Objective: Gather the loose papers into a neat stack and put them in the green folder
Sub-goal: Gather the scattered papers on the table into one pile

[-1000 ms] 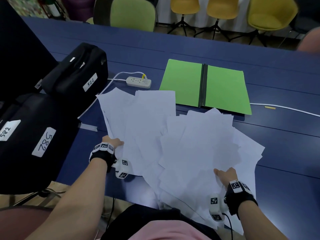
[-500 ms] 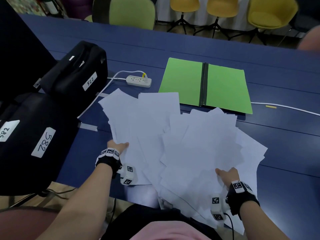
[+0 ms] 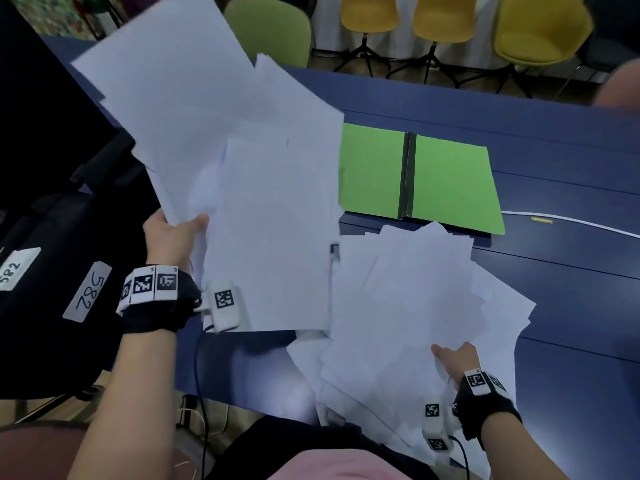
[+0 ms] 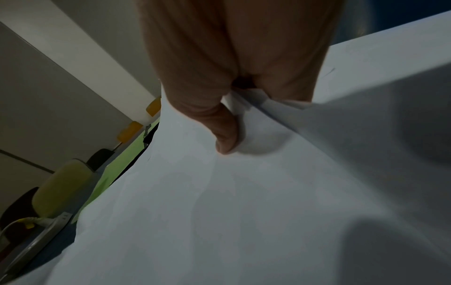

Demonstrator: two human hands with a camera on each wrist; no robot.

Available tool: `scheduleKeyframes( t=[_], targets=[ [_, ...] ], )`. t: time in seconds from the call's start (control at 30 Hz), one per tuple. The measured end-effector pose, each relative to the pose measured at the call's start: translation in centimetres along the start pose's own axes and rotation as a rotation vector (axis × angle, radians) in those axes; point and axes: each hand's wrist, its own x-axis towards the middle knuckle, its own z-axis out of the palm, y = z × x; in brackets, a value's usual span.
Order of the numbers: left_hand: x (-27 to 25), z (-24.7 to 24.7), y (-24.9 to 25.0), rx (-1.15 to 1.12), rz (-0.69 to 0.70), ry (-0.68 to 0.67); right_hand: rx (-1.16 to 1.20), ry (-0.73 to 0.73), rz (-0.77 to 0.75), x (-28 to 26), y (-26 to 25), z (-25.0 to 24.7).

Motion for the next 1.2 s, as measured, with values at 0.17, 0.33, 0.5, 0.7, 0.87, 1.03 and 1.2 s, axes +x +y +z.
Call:
scheduleKeyframes(
  t=[0.17, 0.33, 0.5, 0.7, 0.87, 1.03, 1.2],
  targets=[
    [-0.2, 1.6, -0.8, -0.094, -0.075, -0.056, 0.043, 0.002, 0.018, -0.2, 0.0, 0.0],
    [-1.8, 3.9, -7.7, 0.116, -0.288, -0.245, 0.223, -0.029, 0.018, -0.1, 0.3, -0.2],
    [-4.8, 5.3, -15.8, 0.528, -0.485, -0.576, 0.539, -0.097, 0.005, 0.1, 0.5, -0.8],
    [-6.1, 7.0, -17.5, 0.565, -0.384, -0.535, 0.360, -0.100, -0.002, 0.4, 0.9, -1.0],
    [-6.8, 8.9, -17.8, 0.668, -0.258, -0.624, 0.259, -0.085, 0.009, -0.1, 0.1, -0.1],
    [-6.9, 9.5, -19.0, 0.669, -0.227, -0.582, 0.271, -0.065, -0.007, 0.1, -0.4, -0.7],
    [-6.6, 8.5, -20.0, 0.640, -0.241, -0.499, 0.382, -0.148, 0.032, -0.3, 0.4, -0.5]
  ],
)
